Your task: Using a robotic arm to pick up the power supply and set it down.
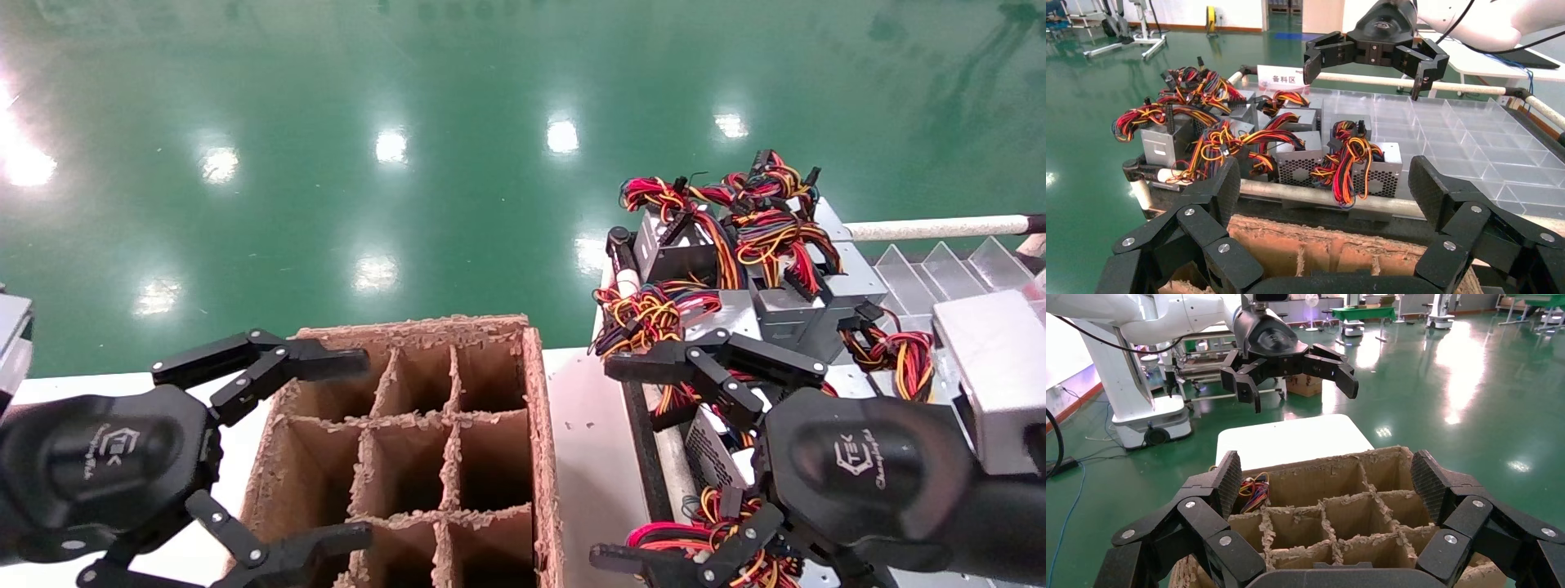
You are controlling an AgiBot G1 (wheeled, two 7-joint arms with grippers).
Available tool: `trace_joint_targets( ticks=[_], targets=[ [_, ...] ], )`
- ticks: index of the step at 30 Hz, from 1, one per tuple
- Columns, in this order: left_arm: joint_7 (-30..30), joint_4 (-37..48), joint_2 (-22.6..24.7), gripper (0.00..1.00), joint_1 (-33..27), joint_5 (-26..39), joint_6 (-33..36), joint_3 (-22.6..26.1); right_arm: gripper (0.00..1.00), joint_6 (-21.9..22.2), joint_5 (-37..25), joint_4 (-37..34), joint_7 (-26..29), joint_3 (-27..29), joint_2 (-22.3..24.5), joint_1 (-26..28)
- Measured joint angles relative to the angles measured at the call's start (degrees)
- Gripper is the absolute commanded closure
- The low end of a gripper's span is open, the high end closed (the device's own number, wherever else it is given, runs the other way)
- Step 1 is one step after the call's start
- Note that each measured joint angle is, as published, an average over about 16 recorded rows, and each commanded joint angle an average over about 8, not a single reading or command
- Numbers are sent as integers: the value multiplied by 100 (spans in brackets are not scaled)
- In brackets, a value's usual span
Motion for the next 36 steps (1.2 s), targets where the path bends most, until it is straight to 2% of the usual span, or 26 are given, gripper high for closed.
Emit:
trace_joint_targets(
  ticks=[21,29,36],
  targets=[
    [0,0,0,1,0,0,0,0,0,0,0,0,0,0,0,0],
    [0,0,0,100,0,0,0,0,0,22,-4,1,16,-18,-38,-14],
    [0,0,0,100,0,0,0,0,0,84,-121,33,88,-153,-215,-6]
  ],
)
